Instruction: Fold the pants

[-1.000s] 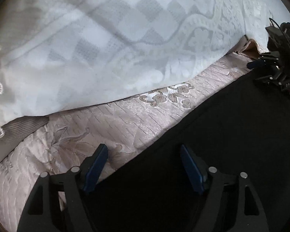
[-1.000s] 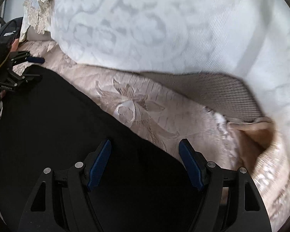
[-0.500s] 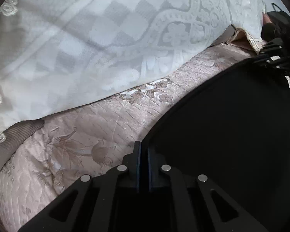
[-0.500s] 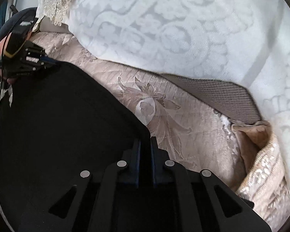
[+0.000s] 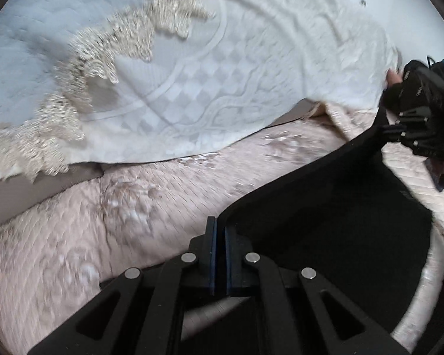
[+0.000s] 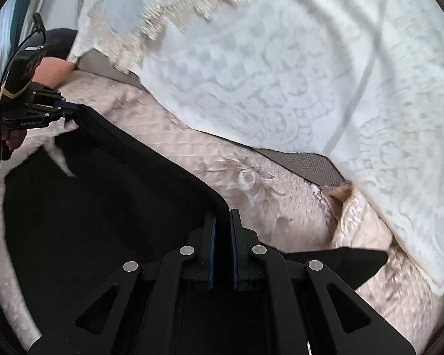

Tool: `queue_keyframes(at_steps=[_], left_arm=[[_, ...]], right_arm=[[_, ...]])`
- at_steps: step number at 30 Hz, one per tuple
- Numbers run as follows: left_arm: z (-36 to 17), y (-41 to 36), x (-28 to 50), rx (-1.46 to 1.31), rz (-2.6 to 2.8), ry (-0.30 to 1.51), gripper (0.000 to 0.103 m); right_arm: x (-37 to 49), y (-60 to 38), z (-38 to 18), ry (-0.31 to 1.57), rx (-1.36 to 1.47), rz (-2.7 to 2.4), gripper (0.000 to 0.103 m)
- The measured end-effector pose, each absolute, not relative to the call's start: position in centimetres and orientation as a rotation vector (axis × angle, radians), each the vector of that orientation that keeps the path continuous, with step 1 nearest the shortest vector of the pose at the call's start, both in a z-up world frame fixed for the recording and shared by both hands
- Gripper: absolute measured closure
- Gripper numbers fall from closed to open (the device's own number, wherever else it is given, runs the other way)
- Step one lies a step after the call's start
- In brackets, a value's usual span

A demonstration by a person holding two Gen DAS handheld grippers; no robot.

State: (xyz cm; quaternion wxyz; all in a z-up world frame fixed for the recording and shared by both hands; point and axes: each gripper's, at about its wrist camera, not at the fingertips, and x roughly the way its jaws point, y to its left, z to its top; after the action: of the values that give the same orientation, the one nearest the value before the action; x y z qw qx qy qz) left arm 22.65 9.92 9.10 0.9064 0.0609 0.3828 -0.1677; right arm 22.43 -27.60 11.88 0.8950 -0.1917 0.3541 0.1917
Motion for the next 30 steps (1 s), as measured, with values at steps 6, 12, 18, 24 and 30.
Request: queue_keyframes(at_steps=[6,12,18,24,30], left_arm=[[9.1,8.6,14.1,0.093,-0.372,0.794,0.098],[5.6,7.5,8.4,0.044,-0.378,0.876,0.097],[2.1,6.8,6.2,0.005,-0.336,0.968,0.095],[2.5,10.1,3.8,-0.224,-0.28,0.98,0.079],[3.3,16.6,2.0,-0.456,-0.033,0.9,0.044]], right_arm=[[13.7,-26.9,11.6,0.717,-0.368,0.386,0.096],[7.1,-27.4,7.1,0.823,-0.289,0.355,0.096],[4.8,-28.0,2.9,0.944,-0.22,0.296,0.095],[2.6,-29.3,3.1,0.974,-0.078,0.251,0.049],[-0.3,-31.4,4.8,0.882,0.084,0.197,0.048]])
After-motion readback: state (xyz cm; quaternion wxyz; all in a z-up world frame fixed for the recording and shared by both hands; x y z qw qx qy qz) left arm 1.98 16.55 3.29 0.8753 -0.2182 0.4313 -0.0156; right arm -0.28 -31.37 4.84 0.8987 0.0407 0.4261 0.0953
